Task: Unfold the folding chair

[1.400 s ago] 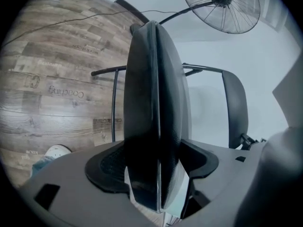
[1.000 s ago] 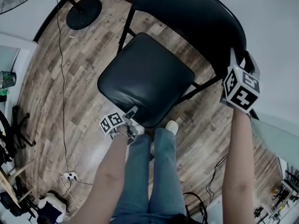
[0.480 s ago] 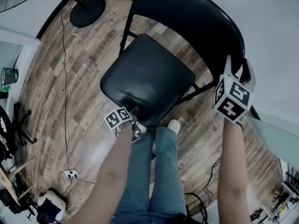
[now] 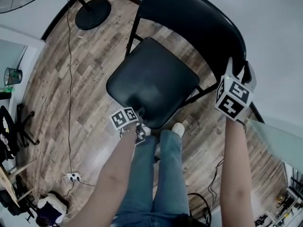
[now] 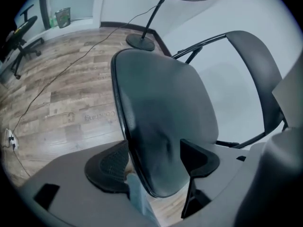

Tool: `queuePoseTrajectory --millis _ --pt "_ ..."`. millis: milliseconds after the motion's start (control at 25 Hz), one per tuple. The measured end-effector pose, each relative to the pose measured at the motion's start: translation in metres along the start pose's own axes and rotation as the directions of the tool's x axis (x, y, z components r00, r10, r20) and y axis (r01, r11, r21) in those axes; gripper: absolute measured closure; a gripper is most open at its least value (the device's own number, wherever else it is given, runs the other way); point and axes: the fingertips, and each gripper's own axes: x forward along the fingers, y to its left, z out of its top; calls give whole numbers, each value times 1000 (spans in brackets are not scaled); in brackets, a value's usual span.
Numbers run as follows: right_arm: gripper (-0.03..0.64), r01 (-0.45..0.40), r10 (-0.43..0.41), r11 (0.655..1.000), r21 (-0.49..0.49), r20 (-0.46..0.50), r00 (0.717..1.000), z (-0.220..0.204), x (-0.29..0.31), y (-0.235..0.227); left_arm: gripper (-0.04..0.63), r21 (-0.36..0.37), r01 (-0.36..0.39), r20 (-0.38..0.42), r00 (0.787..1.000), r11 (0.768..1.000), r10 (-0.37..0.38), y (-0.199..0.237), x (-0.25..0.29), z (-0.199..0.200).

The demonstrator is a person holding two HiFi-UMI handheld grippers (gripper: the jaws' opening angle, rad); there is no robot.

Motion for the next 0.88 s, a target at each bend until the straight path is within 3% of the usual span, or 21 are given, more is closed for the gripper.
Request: queuePoseTrajectory --millis 160,360,880 --pt "402 -69 71 997 37 -42 997 6 -1 -2 258 39 28 11 1000 999 -29 -24 -15 8" --pt "402 -87 89 996 26 -46 995 10 -21 1 253 75 44 19 999 996 -46 -45 -35 13" --pt "408 -170 176 984 50 -166 970 23 -93 -2 250 195 65 26 997 979 -71 -100 -121 25"
